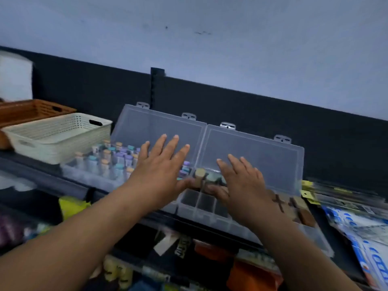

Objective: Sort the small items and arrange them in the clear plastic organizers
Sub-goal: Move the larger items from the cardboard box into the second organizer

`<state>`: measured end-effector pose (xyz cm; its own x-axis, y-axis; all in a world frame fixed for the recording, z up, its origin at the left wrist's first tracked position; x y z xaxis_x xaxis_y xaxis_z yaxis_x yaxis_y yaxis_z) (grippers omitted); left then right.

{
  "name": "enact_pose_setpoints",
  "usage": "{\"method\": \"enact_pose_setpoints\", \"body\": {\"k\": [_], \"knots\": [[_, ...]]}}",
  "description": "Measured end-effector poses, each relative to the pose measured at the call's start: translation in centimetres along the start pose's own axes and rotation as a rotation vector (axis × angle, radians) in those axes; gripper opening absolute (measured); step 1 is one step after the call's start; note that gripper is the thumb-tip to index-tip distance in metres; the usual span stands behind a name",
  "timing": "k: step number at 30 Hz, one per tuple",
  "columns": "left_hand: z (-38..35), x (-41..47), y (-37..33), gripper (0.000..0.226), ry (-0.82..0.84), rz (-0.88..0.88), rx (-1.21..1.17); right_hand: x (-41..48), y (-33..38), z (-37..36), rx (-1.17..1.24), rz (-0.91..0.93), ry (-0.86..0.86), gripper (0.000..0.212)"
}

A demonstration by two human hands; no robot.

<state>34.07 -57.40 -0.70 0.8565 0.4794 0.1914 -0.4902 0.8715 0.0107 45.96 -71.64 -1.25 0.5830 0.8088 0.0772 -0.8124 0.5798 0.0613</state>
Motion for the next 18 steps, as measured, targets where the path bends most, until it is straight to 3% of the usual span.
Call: {"method": "enact_pose_setpoints", "body": {"k": [9, 18], "knots": [[2.0, -9.7, 19.2, 0.081, 0.005, 0.208, 0.023, 3.9, 19.6, -0.6, 0.033, 0.261, -0.031, 0.073], [3.7, -17.0, 34.2, 0.081, 0.029, 0.409, 0.071, 8.0, 36.4, -1.3, 0.077, 0.504, -0.014, 0.079]]}}
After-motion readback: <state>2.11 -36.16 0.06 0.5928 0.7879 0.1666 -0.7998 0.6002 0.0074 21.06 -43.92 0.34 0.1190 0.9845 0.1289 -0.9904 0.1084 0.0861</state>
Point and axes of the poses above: each hand's wrist, its own x-axis towards the middle knuckle, its own z-axis out of the back of the hand, y = z × x, the point moved 3 cm from there along x, towards the middle knuckle, and after that the axes turned 9 degrees about y, right-handed, at the moved point
